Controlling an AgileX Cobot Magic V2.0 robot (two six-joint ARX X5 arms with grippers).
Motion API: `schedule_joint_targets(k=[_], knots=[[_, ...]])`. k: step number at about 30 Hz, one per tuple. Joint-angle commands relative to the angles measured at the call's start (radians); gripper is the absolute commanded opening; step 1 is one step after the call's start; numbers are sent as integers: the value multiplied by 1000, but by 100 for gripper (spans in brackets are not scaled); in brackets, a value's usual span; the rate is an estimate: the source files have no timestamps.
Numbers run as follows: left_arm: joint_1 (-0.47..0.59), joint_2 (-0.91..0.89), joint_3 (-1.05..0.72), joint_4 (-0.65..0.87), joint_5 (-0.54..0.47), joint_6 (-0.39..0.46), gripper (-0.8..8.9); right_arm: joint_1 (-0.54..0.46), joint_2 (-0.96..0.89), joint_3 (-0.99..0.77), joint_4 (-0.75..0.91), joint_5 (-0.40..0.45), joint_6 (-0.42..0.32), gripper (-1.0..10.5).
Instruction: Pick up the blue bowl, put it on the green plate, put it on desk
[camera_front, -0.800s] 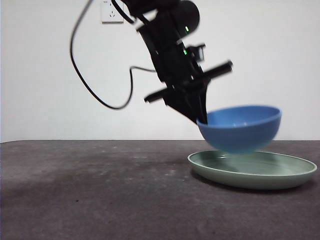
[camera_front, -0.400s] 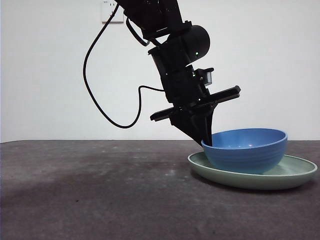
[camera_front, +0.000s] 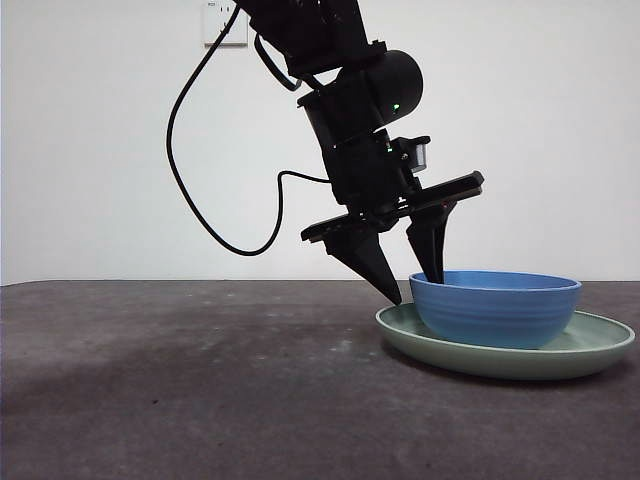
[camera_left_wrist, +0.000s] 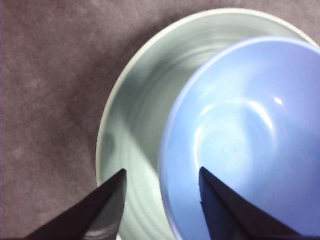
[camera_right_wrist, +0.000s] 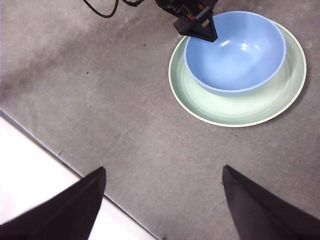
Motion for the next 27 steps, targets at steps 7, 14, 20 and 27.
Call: schedule_joint_targets(k=[7,14,20,27], knots=[[-7,-61,40,-17,1,18,258,3,4,19,7,7,10,373],[12,-253,40,-23,1,40,258,3,4,19,6,26,10,373],[51,-432,39,-47,1,56,258,3,4,19,7,26,10,373],[112,-603,-8,-150,1,112,258,3,4,19,9,26,10,373]])
